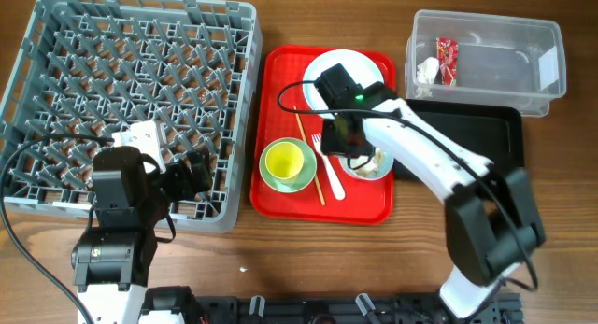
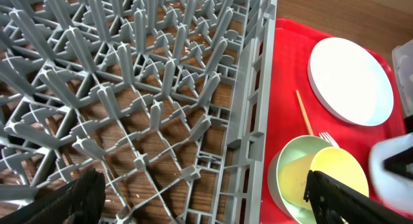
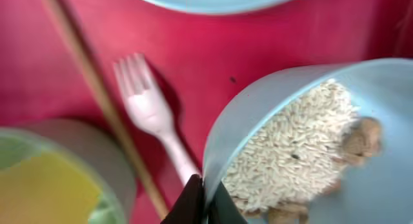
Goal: Sort waste into correct bins and load items into the dishwasher rack
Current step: 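Grasp the rim of the light-blue rice bowl with the right gripper, then tip the rice bowl over the black tray to empty the rice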
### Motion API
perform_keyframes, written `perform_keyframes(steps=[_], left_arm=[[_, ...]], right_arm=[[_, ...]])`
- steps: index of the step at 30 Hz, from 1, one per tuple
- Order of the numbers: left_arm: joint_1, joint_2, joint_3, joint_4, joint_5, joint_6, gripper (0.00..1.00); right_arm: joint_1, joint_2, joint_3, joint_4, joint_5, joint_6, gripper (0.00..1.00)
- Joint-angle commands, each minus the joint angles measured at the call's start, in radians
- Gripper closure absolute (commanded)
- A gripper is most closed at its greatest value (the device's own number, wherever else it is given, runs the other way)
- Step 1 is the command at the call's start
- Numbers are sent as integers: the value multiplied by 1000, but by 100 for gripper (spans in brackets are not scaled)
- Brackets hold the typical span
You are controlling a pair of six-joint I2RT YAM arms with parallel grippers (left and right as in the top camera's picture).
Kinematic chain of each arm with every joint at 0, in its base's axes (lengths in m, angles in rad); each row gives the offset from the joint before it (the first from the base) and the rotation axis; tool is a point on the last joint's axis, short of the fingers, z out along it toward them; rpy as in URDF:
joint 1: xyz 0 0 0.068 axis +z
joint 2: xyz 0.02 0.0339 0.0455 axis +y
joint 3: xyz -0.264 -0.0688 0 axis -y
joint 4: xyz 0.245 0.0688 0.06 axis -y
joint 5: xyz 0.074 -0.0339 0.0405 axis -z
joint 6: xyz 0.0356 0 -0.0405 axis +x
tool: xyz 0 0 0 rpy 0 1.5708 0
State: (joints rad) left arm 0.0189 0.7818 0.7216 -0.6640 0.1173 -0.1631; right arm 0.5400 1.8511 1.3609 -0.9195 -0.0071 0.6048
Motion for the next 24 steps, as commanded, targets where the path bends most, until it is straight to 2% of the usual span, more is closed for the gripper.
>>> perform_keyframes(steps=[1, 5, 9, 15, 19, 24], left_arm=[[-4, -2, 21, 1, -6, -9, 0], [-4, -2, 21, 1, -6, -9, 0], [-4, -2, 21, 1, -6, -9, 0], [-4, -2, 21, 1, -6, -9, 0], [-4, -2, 21, 1, -6, -9, 0], [-4, -2, 21, 1, -6, -10, 0]], right_arm=[[-36, -151, 52, -25, 7, -132, 96], [-173, -232, 53, -43, -63, -220, 96], [-427, -195, 25, -5, -444, -435, 96], [-646, -57, -109, 71, -860, -583, 96], [-784, 0, -118, 81, -1046, -600, 96], [-970, 59, -156, 95, -1361, -437, 96]])
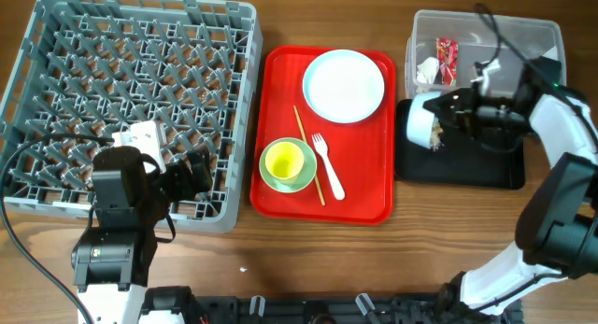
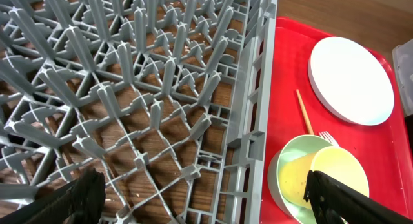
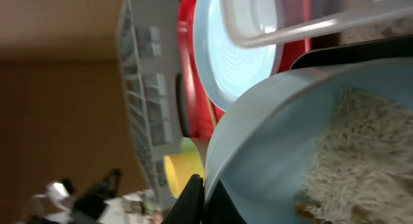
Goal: Sort waste into correct bins and load items into the dishwasher rack
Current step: 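Tip the rice bowl over the black tray to empty the rice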
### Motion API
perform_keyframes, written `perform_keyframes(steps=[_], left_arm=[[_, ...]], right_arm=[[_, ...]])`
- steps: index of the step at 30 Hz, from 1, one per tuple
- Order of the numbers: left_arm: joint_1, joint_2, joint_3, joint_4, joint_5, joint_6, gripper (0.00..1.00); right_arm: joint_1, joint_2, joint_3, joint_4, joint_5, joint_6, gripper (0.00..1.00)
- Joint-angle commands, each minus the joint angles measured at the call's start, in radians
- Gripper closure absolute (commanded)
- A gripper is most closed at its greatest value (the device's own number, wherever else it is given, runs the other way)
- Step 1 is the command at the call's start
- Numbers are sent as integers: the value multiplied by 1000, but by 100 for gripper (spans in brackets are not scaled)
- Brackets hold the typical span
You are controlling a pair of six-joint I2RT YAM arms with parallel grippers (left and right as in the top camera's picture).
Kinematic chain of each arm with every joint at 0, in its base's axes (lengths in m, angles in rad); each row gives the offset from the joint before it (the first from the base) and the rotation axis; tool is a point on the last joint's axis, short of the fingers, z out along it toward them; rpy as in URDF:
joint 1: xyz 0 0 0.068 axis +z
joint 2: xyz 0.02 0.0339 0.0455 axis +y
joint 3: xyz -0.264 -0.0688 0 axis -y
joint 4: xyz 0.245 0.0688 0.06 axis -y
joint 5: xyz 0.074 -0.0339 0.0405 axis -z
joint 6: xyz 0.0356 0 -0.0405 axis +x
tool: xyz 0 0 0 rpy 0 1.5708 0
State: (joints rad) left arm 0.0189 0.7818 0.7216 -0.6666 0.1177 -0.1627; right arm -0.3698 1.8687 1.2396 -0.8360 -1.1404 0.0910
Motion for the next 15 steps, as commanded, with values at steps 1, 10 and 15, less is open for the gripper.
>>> perform_keyframes(steps=[1, 10, 15], left_arm=[[-4, -2, 21, 3, -6, -10, 0], [-4, -2, 21, 3, -6, -10, 0], [-4, -2, 21, 3, -6, -10, 0]], right_arm=[[-80, 48, -43, 17, -254, 106, 96], [-224, 61, -86, 100, -483, 275, 96], [-224, 61, -86, 148, -466, 276, 96]])
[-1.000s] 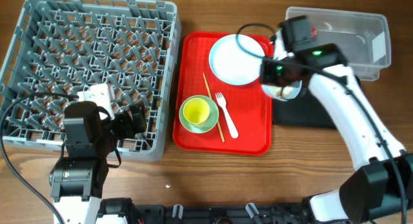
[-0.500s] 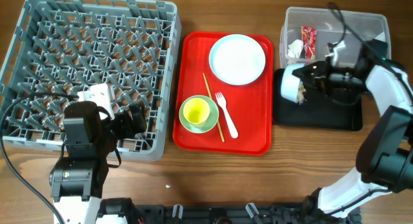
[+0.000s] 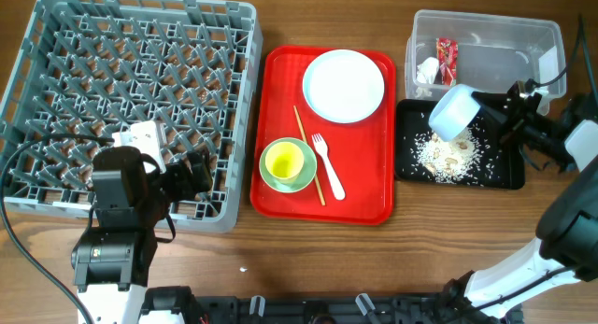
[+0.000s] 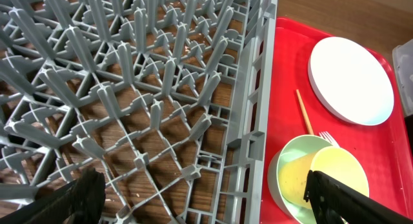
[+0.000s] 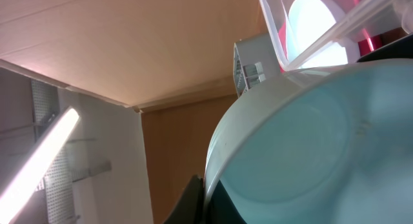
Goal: Sort waste into correct bins and load items into the dishwasher rack
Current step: 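Tip the rice bowl over the black tray to empty the rice, then place the empty light-blue bowl onto the white plate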
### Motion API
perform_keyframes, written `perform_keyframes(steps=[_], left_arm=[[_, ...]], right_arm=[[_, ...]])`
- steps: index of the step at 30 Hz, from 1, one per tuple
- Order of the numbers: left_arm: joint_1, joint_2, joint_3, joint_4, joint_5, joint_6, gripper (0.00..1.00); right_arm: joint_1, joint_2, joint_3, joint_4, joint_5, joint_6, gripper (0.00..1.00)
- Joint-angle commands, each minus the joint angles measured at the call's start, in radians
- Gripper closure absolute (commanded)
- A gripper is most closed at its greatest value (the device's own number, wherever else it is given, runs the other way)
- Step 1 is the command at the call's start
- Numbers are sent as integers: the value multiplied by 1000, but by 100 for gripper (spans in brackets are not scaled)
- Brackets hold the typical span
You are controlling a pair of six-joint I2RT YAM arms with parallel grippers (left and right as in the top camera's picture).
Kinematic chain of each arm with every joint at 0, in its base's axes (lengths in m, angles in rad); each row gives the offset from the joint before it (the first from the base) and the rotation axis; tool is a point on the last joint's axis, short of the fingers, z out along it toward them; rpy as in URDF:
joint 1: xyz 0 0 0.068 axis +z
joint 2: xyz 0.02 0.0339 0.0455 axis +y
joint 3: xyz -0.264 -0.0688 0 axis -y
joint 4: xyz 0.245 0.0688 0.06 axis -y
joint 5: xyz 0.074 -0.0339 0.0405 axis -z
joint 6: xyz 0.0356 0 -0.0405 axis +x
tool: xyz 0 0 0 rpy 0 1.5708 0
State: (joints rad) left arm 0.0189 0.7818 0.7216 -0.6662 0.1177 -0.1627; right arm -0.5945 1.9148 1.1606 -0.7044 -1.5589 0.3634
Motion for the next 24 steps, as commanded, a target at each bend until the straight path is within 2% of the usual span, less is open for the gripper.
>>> perform_keyframes(steps=[1, 4, 5, 7, 8, 9, 12, 15, 18, 20, 24], left_arm=[[-4, -2, 21, 3, -6, -10, 0], [-4, -2, 21, 3, -6, -10, 0], [-4, -2, 21, 3, -6, -10, 0], [-4, -2, 21, 3, -6, -10, 0], [-4, -2, 21, 3, -6, -10, 0], [-4, -2, 21, 3, -6, -10, 0], [-4, -2, 21, 3, -6, -10, 0], [-4, -2, 21, 3, -6, -10, 0], [-4, -2, 21, 3, -6, -10, 0], [-4, -2, 21, 3, -6, -10, 0], [-4, -2, 21, 3, -6, -10, 0]], right_arm=[[1, 15, -7, 15, 31, 8, 96], [8, 15, -7, -40, 315, 3, 96], [15, 15, -7, -81, 301, -40, 96], [51, 8, -7, -193, 11, -402, 96], [74, -2, -7, -278, -19, -536, 96], [95, -16, -7, -307, 39, -573, 96], [160, -62, 27, -307, 406, -520, 96], [235, -172, 77, -293, 454, -517, 96], [388, -282, 158, -270, 703, -459, 96], [574, -322, 174, -149, 925, -412, 95], [843, -272, 174, 94, 1285, -410, 96]])
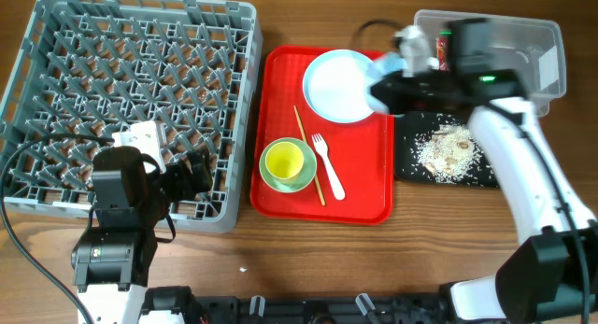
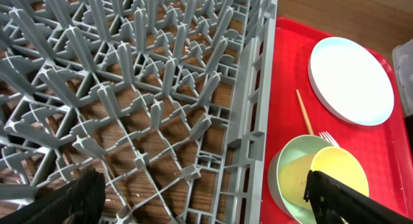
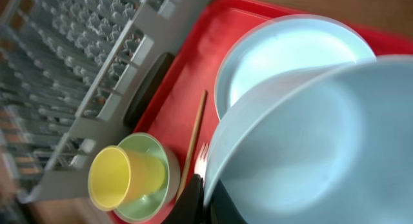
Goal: Sort waste into correct bins and load items into the dishwasher rack
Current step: 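Place the empty light-blue bowl onto the white plate, then grasp the yellow cup from the green bowl with the right gripper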
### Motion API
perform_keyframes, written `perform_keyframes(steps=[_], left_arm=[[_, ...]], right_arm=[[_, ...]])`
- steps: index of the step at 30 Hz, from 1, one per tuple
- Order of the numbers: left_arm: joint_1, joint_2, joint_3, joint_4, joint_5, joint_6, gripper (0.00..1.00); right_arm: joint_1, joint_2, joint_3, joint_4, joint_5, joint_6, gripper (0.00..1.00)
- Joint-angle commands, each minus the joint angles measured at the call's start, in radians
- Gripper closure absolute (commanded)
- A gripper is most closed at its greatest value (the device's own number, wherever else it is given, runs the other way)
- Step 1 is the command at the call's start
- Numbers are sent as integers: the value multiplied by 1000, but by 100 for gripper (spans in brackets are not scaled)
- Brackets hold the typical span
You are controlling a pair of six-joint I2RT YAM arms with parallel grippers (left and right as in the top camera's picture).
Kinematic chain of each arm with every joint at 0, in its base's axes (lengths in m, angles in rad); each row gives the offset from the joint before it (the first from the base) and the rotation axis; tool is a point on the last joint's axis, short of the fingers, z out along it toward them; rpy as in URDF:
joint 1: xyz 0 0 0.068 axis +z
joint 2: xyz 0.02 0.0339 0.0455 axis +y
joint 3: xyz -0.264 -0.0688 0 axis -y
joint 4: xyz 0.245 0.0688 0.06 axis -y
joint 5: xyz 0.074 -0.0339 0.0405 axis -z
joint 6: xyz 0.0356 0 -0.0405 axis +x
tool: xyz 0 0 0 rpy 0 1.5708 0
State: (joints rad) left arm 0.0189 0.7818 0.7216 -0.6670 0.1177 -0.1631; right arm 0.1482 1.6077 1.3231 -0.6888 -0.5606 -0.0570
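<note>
My right gripper point(image 3: 205, 193) is shut on the rim of an empty pale blue bowl point(image 3: 310, 140). In the overhead view the bowl point(image 1: 381, 89) hangs over the right side of the red tray point(image 1: 364, 207), beside the white plate point(image 1: 341, 86). Spilled rice point(image 1: 450, 148) lies on the black tray point(image 1: 500, 128). A yellow cup point(image 1: 284, 161) stands in a green bowl point(image 1: 304, 179), with a white fork point(image 1: 328, 167) and a chopstick point(image 1: 310, 161) next to it. My left gripper point(image 2: 206, 204) is open over the front right corner of the grey dish rack point(image 1: 131, 91), holding nothing.
A clear plastic bin point(image 1: 495, 49) with wrappers sits at the back right, behind the black tray. The rack fills the left half of the table. Bare wood runs along the front edge.
The right gripper has moved left with the empty bowl, from above the right part of the black tray to over the red tray's right side. The left arm is unchanged.
The right gripper was shut on the bowl of rice on the red tray. Then the bowl was tipped at the black tray's left end, rice inside. Then rice lay on the black tray and the bowl was empty. Now the bowl is back over the red tray.
</note>
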Motion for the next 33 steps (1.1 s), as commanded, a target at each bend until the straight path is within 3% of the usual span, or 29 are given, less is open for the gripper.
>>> perform_keyframes(steps=[1, 3, 6, 10, 14, 17, 20, 26, 30, 31, 33], left_arm=[[-4, -2, 21, 3, -6, -10, 0], [-4, -2, 21, 3, -6, -10, 0], [-4, -2, 21, 3, -6, -10, 0], [-4, -2, 21, 3, -6, -10, 0], [-4, -2, 21, 3, -6, -9, 0], [-4, -2, 21, 3, -6, -10, 0], [-4, -2, 21, 3, -6, -10, 0], [-4, -2, 21, 3, -6, -10, 0], [-4, -2, 21, 3, -6, -10, 0], [-4, -2, 21, 3, -6, -10, 0], [-4, -2, 21, 3, -6, -10, 0]], right_arm=[[151, 58, 11, 131, 354, 5, 96], [249, 161, 11, 240, 451, 7, 96], [287, 286, 11, 293, 448, 34, 96], [307, 399, 11, 300, 335, 94, 95], [307, 335, 18, 275, 255, 121, 74], [305, 171, 35, 201, 247, 150, 59], [324, 66, 35, 101, 198, 193, 53], [422, 165, 3, -86, 269, 294, 50], [443, 287, 3, -80, 276, 333, 50], [443, 303, 3, -72, 276, 343, 52], [443, 320, 3, -45, 276, 373, 64]])
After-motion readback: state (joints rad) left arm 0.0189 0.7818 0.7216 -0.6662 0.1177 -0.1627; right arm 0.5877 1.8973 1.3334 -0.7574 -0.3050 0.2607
